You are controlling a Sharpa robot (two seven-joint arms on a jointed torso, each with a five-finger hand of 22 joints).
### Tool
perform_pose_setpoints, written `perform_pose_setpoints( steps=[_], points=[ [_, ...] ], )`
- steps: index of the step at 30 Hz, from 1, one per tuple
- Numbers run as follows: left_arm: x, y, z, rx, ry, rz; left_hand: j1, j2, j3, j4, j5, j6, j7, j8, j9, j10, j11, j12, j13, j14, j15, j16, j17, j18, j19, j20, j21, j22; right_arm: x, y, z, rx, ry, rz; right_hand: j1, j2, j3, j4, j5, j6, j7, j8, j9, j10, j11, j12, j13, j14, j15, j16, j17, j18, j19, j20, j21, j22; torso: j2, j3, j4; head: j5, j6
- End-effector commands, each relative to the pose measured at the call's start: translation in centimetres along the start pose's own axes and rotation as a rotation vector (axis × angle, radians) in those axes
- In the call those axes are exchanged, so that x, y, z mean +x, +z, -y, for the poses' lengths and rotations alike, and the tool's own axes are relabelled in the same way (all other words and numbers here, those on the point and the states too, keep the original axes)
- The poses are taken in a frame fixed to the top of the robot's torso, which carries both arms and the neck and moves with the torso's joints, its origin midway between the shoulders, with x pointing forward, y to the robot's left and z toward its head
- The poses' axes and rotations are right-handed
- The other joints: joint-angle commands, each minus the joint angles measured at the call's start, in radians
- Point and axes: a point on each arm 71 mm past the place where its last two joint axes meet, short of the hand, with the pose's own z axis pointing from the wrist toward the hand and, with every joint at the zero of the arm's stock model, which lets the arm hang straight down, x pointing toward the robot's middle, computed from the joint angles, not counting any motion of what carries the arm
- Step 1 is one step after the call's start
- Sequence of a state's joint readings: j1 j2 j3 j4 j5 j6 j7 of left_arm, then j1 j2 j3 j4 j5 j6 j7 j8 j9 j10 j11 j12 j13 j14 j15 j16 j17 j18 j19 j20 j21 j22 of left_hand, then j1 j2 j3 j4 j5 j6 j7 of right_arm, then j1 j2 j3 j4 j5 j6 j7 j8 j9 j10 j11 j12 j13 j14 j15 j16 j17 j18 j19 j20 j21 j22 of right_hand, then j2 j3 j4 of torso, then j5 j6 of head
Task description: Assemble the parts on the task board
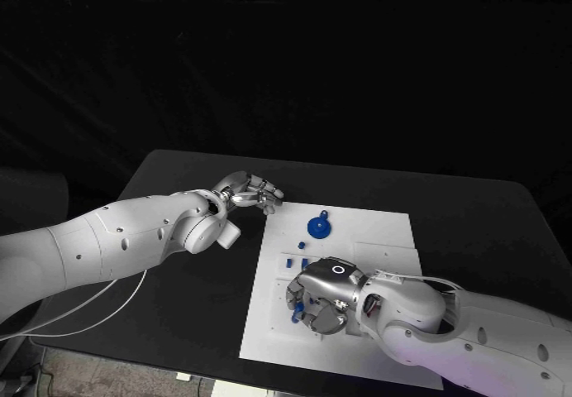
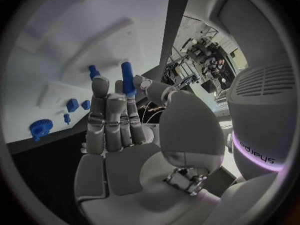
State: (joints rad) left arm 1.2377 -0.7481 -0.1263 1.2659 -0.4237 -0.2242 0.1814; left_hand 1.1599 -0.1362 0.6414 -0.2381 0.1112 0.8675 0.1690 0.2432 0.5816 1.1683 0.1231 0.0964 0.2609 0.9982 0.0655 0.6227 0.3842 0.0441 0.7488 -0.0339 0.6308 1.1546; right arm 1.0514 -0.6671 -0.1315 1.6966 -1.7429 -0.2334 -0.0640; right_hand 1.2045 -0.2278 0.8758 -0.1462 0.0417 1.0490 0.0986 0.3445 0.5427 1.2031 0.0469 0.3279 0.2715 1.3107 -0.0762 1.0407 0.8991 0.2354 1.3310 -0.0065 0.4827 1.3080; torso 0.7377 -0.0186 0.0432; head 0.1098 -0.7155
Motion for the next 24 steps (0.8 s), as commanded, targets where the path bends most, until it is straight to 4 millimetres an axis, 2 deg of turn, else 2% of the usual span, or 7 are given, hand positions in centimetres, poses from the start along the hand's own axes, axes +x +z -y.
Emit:
perform_pose_setpoints(
  steps=[1,24],
  points=[
    [0.10,0.01,0.11,0.007,-0.005,-0.008,0.005,0.005,-0.001,0.004,0.000,-0.005,-0.001,0.005,-0.001,-0.005,0.000,-0.006,-0.001,0.004,0.006,-0.006,0.001,0.007,-0.002,0.006,-0.006,0.002,0.32,-0.06,0.05,0.003,-0.018,-0.035,0.011,0.004,-0.008,-0.001,0.007,0.000,0.005,0.003,0.001,0.021,-0.013,0.004,0.021,-0.003,-0.002,0.002,-0.001,0.026,0.002,-0.002,0.007,0.019,-0.001,-0.0009,0.0005,0.000,-0.002],
    [0.05,-0.02,0.08,0.006,-0.006,-0.008,0.005,0.005,-0.001,0.004,0.000,-0.006,-0.001,0.005,-0.001,-0.005,0.000,-0.006,-0.002,0.004,0.006,-0.008,0.004,0.007,-0.002,0.006,-0.006,0.002,0.84,0.31,-0.12,0.012,-0.053,-0.025,0.013,0.003,-0.008,-0.005,0.007,0.001,0.004,0.004,0.002,0.022,-0.014,0.005,0.021,-0.003,-0.002,0.003,-0.001,0.026,0.002,-0.002,0.008,0.019,0.000,-0.0012,0.0010,0.002,-0.006]
  ],
)
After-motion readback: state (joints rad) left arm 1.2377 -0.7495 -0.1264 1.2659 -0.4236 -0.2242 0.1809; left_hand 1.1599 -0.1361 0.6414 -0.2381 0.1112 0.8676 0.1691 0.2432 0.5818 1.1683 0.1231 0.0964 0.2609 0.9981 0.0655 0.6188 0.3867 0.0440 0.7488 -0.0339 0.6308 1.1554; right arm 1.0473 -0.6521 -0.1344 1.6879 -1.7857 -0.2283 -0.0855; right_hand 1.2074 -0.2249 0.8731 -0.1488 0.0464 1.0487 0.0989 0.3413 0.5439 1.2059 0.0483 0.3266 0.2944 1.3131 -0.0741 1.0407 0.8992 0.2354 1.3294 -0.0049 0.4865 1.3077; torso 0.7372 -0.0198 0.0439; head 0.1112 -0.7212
